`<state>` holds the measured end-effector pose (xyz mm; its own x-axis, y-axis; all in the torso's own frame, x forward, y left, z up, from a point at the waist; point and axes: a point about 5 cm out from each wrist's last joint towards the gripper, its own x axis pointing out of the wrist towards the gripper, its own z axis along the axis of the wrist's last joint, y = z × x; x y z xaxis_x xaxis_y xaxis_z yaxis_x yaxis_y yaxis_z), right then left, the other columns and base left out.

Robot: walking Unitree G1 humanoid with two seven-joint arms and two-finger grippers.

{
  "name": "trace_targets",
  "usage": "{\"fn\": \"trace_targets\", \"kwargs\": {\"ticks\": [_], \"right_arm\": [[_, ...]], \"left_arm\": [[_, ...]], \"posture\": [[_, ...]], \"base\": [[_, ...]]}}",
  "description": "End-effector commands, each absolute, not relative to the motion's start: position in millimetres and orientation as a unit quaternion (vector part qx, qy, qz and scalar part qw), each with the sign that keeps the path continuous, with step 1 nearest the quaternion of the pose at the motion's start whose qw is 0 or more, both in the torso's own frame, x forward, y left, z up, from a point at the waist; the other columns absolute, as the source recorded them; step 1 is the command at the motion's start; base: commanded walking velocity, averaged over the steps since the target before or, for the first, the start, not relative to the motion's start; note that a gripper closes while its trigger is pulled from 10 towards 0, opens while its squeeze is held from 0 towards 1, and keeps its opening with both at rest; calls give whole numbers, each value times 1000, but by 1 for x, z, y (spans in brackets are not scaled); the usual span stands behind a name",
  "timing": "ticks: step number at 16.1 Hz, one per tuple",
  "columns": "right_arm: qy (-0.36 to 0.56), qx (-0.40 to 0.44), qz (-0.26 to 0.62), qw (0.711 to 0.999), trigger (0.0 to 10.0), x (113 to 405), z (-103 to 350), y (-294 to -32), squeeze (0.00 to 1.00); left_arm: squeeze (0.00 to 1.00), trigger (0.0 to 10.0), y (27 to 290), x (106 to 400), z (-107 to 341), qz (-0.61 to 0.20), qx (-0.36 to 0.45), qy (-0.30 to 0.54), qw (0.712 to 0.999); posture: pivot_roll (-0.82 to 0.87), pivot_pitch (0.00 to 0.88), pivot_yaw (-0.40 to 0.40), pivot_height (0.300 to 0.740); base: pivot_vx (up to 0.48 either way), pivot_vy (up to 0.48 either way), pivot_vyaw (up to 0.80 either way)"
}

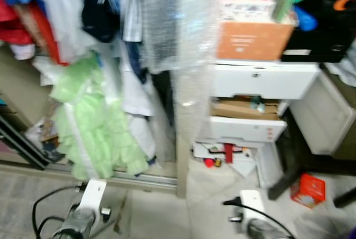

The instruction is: Clean up the room

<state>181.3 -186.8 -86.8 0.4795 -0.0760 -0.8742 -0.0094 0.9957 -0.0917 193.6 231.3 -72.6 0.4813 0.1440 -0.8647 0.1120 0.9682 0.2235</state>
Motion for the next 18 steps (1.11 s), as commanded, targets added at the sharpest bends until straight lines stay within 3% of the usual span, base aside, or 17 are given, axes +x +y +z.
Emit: {"fn": "trace_targets", "kwargs": {"ticks": [1, 8, 11, 18], "right_arm": [[511, -47, -19, 858, 10000, 181, -87, -188, 0], [514, -57, -6, 856, 10000, 180, -87, -187, 0], [515, -62, -1, 855, 10000, 180, -87, -188, 0], [517, -73, 10, 853, 10000, 180, -87, -189, 0]], "left_arm": [[0, 10000, 235, 194, -71, 18, 128, 507, 852], [0, 10000, 252, 185, -71, 18, 121, 506, 854], [0, 10000, 241, 192, -71, 7, 117, 501, 858], [0, 10000, 245, 184, -73, 7, 114, 507, 854]], "posture": [[29, 0, 75, 740], [28, 0, 75, 740], [25, 0, 74, 740], [23, 0, 73, 740]], "base": [[0, 0, 0], [0, 0, 0], [276, 0, -663], [272, 0, 0]]}}
